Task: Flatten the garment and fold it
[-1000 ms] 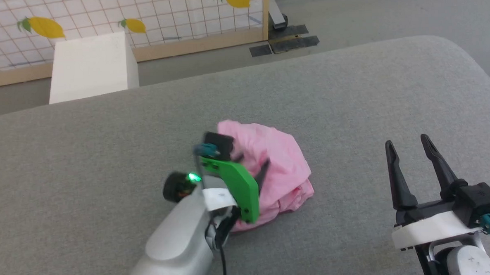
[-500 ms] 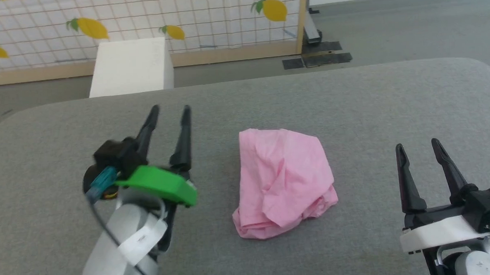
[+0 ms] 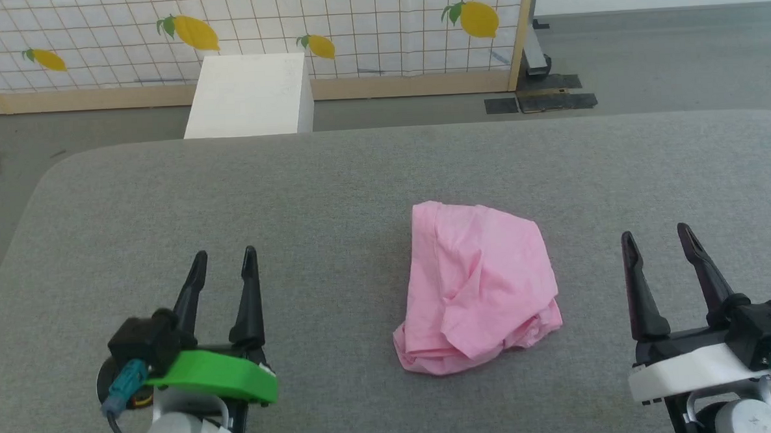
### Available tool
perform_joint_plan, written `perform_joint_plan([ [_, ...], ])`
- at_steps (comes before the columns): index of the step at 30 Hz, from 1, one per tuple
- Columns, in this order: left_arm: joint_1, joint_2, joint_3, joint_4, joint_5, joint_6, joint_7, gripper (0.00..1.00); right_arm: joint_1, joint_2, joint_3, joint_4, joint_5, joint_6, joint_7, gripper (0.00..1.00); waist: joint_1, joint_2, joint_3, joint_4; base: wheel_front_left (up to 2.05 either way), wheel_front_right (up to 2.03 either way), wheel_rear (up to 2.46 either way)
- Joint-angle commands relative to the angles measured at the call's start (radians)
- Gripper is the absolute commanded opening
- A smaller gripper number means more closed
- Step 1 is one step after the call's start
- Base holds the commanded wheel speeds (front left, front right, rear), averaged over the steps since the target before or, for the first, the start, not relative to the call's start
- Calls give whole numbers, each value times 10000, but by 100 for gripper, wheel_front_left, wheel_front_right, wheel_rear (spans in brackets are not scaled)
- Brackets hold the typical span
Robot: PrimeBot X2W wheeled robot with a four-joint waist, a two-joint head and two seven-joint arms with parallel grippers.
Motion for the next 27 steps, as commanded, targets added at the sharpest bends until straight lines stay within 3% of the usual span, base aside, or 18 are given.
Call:
perform_joint_plan([
  [1,250,-116,112,-66,147,-67,-37,100,113,9,4,10,-24,-15,-52,100,0,-1,4,39,0,0,0],
  [10,601,-462,555,-78,507,-267,-37,100,108,9,44,40,-7,-15,-41,100,0,-1,44,130,0,0,0],
  [27,629,-596,616,41,772,-379,-37,100,184,9,89,102,52,-15,-42,100,0,-1,-72,43,0,0,0],
])
